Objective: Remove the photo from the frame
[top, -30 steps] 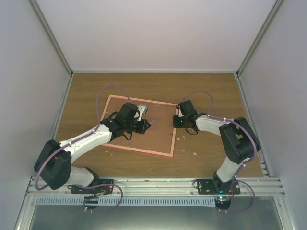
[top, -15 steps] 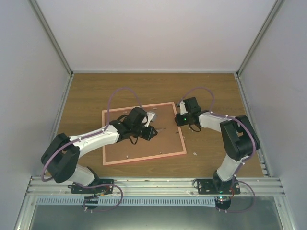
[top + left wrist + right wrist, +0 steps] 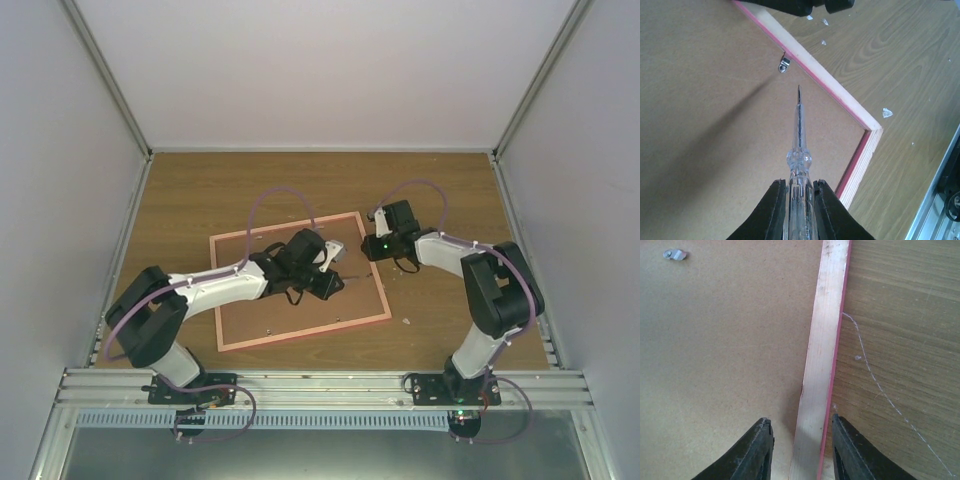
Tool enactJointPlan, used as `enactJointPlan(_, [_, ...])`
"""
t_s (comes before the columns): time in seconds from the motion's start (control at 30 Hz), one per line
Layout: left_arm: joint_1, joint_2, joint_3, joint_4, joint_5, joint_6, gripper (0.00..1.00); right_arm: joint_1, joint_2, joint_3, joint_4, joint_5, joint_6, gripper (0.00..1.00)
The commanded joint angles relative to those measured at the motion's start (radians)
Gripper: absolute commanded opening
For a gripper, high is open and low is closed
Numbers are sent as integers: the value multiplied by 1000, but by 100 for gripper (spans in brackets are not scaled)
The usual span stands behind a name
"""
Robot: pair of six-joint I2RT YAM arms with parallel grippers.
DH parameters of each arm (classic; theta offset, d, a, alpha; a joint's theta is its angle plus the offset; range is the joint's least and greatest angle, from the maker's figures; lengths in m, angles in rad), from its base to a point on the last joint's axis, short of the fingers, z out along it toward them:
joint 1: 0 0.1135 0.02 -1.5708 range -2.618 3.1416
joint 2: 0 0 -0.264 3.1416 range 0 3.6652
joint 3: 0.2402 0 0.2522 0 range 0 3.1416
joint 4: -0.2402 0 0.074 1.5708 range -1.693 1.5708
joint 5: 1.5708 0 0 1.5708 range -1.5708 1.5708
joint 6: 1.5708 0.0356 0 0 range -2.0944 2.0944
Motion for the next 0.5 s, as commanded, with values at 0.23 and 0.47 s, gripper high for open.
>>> enactJointPlan(0.23, [-33,107,89,64,2,36,0,-4,-20,-49,11,-41,59,25])
enactJointPlan(0.47, [-33,160,124,62,-9,41,0,-3,-20,-57,19,-45,70,20])
